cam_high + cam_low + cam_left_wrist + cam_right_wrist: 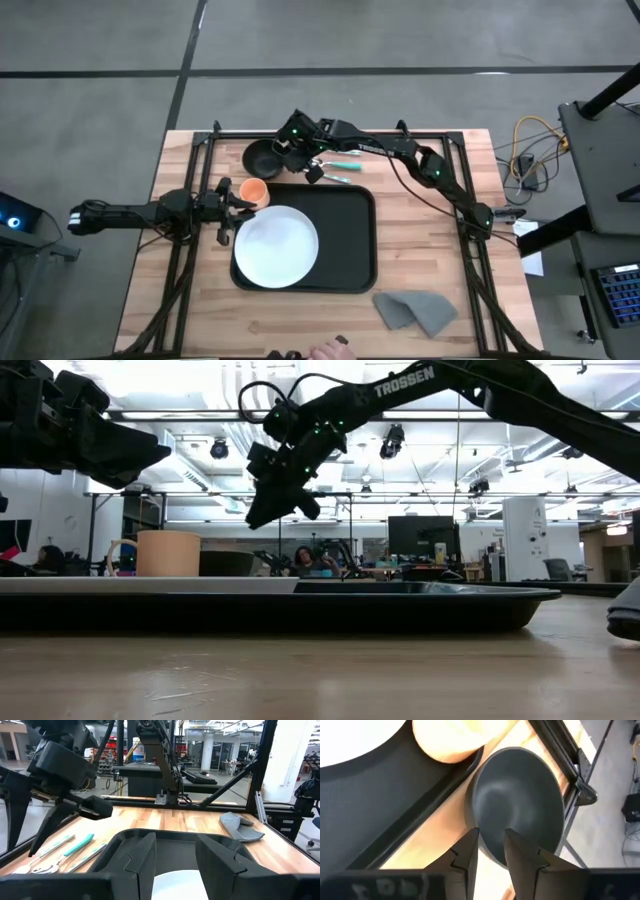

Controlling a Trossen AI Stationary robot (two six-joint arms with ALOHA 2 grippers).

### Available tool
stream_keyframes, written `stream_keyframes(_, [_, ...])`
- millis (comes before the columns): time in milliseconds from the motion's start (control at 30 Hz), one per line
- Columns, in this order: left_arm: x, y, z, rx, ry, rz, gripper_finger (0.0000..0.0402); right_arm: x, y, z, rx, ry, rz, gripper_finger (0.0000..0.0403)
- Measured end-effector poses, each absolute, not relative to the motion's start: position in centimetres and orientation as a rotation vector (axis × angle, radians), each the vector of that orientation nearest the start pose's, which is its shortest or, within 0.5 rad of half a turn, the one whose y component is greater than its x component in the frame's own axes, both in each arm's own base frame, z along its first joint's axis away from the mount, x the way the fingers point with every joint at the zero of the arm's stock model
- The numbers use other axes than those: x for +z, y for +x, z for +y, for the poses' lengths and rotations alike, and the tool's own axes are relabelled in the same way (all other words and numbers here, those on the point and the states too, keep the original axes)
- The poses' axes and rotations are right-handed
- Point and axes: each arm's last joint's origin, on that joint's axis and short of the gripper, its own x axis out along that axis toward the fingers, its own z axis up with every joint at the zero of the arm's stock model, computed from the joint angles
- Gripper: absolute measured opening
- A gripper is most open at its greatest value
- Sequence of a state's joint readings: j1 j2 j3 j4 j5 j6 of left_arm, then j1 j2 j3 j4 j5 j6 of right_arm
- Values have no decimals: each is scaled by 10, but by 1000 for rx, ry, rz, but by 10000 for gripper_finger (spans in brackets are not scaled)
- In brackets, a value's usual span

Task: Set up tray
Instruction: Put the black bowl on the white plate

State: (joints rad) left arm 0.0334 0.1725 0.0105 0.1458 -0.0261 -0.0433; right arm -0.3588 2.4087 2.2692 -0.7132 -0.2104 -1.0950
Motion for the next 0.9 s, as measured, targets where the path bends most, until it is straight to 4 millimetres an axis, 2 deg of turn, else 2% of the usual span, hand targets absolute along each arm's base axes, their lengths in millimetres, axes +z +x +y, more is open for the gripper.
stream_keyframes(233, [166,109,4,60,-44,26,118,213,507,-183,315,-793,787,74])
stream_keyframes(533, [165,109,4,60,-43,34,118,206,511,-185,312,-799,782,75])
stream_keyframes(900, [165,109,4,60,-44,39,118,207,511,-185,304,-800,773,81])
